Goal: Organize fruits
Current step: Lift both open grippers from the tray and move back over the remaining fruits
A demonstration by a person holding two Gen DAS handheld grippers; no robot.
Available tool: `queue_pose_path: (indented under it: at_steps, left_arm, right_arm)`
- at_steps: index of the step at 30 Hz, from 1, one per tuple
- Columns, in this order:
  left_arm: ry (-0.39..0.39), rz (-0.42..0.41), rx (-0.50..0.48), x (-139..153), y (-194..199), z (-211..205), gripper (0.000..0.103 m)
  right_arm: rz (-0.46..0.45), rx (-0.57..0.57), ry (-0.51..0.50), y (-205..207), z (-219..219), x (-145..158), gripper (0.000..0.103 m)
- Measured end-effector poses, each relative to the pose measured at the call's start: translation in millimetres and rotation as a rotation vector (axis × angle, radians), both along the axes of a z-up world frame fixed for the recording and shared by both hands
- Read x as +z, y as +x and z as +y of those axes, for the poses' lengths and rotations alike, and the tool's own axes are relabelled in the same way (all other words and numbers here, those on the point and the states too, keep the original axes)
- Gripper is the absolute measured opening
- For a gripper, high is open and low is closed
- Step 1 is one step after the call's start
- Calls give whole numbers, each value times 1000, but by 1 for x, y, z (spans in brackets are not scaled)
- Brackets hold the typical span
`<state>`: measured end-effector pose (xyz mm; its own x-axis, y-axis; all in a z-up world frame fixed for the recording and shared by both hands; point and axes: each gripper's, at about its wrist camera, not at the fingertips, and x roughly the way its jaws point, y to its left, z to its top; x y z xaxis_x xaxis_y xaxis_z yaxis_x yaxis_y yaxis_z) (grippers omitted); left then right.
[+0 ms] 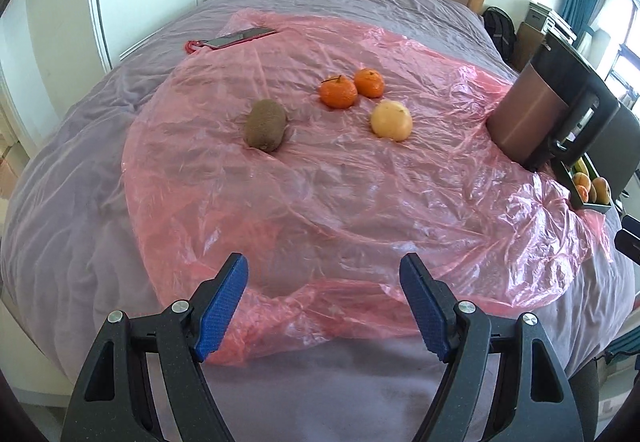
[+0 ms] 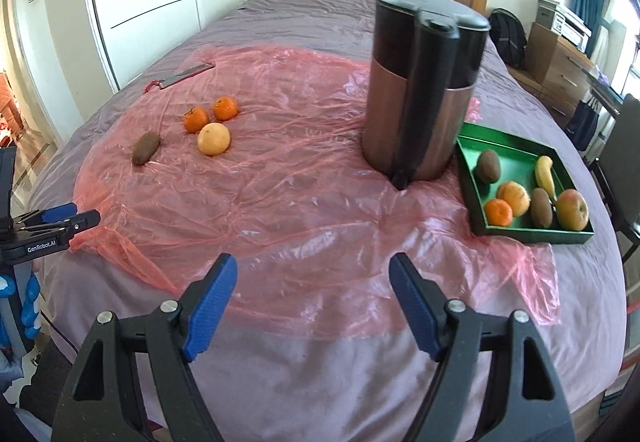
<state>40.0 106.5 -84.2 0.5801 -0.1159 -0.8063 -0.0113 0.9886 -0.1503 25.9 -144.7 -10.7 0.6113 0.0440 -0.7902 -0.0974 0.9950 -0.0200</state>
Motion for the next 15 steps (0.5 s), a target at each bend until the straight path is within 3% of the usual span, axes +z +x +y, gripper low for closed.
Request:
queue_pose_path:
  at_steps: [15]
  left_arm:
    - [8, 17, 75, -8, 76, 48, 73]
  right_arm:
    - [43, 161, 33, 94, 72, -32, 91]
